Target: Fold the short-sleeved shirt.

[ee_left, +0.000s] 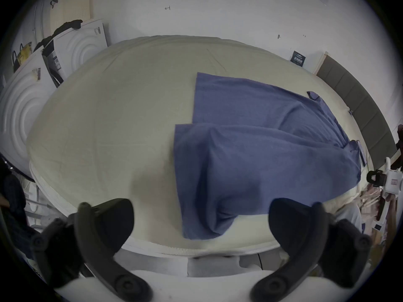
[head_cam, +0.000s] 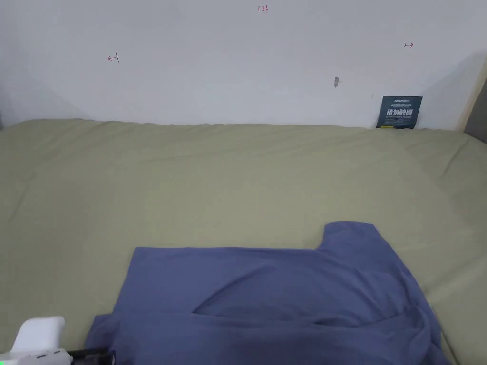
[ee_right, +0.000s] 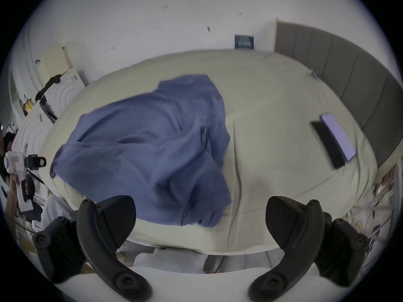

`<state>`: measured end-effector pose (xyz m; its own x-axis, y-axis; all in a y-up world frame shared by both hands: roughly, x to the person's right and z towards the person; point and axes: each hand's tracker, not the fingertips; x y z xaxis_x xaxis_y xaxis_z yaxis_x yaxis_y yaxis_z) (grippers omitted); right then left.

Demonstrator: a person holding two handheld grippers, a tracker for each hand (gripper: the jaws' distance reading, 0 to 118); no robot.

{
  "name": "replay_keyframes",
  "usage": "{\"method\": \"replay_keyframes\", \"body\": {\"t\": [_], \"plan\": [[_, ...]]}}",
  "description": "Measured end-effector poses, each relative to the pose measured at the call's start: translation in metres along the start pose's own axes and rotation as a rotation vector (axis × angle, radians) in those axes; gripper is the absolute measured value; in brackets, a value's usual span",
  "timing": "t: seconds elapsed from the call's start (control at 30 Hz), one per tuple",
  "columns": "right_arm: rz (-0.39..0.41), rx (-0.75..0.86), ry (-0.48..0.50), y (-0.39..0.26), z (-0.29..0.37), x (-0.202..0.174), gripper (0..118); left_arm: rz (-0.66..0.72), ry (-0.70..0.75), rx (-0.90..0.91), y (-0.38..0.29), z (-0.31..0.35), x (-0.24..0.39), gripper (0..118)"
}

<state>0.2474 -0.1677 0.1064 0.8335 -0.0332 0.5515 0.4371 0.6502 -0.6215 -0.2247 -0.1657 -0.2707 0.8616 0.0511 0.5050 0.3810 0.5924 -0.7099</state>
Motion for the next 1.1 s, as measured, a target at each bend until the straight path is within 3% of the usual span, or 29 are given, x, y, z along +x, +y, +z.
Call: {"method": "replay_keyframes", "body": {"t": [0.03,0.1,0.13,0.17,0.2,0.23,0.3,0.4,0.7,0.87,0.9,0.97,1.0,1.03,1.1], "plan": [[0.011,0.034,-0.032,0.007,0.005,-0.005,118,0.004,0.002,0.028,0.006,0.007,0.004,110],[-0.015,0.091,0.007,0.018,0.011,-0.005,118,0.005,-0.029,0.098,0.021,0.02,0.009,106],[-0.054,0.137,0.013,0.023,0.015,-0.007,115,0.021,-0.039,0.136,0.028,0.025,0.012,100],[-0.076,0.203,0.021,0.028,0.021,-0.011,104,0.045,-0.055,0.174,0.034,0.041,0.023,83],[-0.081,0.253,0.024,0.032,0.025,-0.015,52,0.043,-0.066,0.199,0.041,0.047,0.029,27],[-0.072,0.288,-0.001,0.037,0.027,-0.016,1,0.028,-0.055,0.231,0.047,0.05,0.035,0],[-0.028,0.427,-0.084,0.042,0.029,-0.034,0,0.026,-0.041,0.297,0.051,0.042,0.039,0],[-0.079,0.415,-0.012,0.055,0.026,-0.037,0,0.079,-0.045,0.305,0.063,0.027,0.037,0],[-0.081,0.368,-0.066,0.095,-0.017,-0.038,0,0.013,0.028,0.252,0.138,-0.071,0.049,0],[-0.065,0.31,-0.074,0.109,-0.05,-0.027,0,-0.012,0.047,0.085,0.171,-0.147,0.047,0],[-0.06,0.297,-0.077,0.111,-0.057,-0.027,0,-0.008,0.043,0.052,0.176,-0.159,0.046,24],[-0.055,0.269,-0.079,0.114,-0.069,-0.021,0,0.004,0.047,-0.033,0.186,-0.185,0.041,111],[-0.057,0.258,-0.081,0.115,-0.075,-0.018,0,0.011,0.042,-0.081,0.188,-0.197,0.039,117],[-0.057,0.241,-0.085,0.116,-0.082,-0.018,0,-0.023,0.036,-0.027,0.193,-0.202,0.039,115],[-0.079,0.213,-0.069,0.118,-0.092,-0.011,0,-0.012,0.064,-0.11,0.196,-0.218,0.04,115]]}}
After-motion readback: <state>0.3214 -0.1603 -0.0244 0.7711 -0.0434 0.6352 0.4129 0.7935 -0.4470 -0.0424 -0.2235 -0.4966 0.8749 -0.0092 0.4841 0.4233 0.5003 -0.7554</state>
